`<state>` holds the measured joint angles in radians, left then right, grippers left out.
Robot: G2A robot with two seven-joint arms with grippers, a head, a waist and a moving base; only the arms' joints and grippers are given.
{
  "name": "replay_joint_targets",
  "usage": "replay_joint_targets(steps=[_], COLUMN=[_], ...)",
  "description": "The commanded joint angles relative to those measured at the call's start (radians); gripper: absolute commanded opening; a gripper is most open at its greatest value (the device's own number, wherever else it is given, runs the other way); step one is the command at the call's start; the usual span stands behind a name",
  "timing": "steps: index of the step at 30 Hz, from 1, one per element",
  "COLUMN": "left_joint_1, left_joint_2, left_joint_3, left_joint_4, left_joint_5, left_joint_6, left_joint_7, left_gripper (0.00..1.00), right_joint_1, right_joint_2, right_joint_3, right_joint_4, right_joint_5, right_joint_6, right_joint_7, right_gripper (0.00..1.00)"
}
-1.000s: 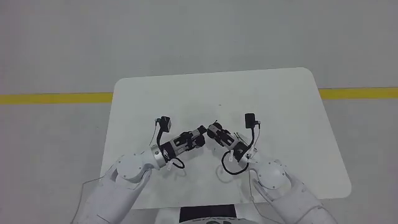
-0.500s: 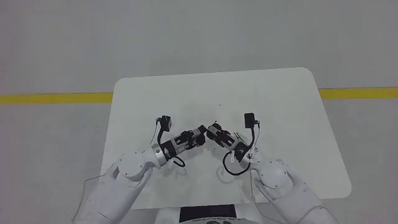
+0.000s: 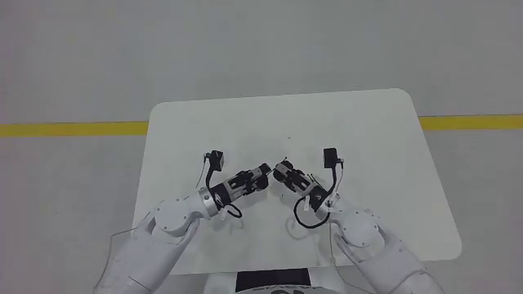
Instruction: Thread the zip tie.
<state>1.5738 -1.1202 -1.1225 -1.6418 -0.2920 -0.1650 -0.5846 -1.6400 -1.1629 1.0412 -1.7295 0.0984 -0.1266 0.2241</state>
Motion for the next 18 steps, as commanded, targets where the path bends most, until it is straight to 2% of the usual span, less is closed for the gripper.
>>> replay_joint_targets(steps=[1, 3, 4, 5, 11, 14, 18], left_joint_1=[0.001, 0.004, 0.011, 0.018, 0.018, 0.004, 0.010], left_joint_2=[0.003, 0.006, 0.004, 0.002, 0.002, 0.009, 0.025], left_joint_3=[-0.009, -0.020, -0.024, -0.027, -0.027, -0.025, -0.048], left_joint_4=[-0.003, -0.007, -0.014, -0.019, -0.019, -0.016, -0.032], left_joint_5=[0.008, 0.012, -0.034, -0.101, -0.101, 0.059, 0.302], left_joint_6=[-0.015, -0.021, -0.025, -0.027, -0.027, -0.053, -0.109], left_joint_7=[0.002, 0.006, 0.016, 0.027, 0.027, 0.040, 0.062], left_gripper=[0.36, 0.43, 1.00, 1.00, 1.00, 1.00, 1.00], right_joint_1=[-0.001, -0.003, 0.000, 0.000, 0.000, 0.014, 0.025], right_joint_2=[0.000, 0.001, 0.004, 0.004, 0.003, 0.001, -0.001], right_joint_3=[0.010, 0.018, 0.020, 0.020, 0.019, 0.019, 0.031], right_joint_4=[-0.002, -0.007, -0.012, -0.012, -0.011, -0.010, -0.021], right_joint_5=[0.004, 0.000, -0.034, -0.034, -0.027, -0.019, 0.022], right_joint_6=[0.013, 0.026, 0.023, 0.023, 0.026, 0.073, 0.126], right_joint_7=[-0.007, 0.001, 0.010, 0.010, 0.011, 0.026, 0.044], right_gripper=[0.00, 0.00, 0.00, 0.00, 0.00, 0.00, 0.00])
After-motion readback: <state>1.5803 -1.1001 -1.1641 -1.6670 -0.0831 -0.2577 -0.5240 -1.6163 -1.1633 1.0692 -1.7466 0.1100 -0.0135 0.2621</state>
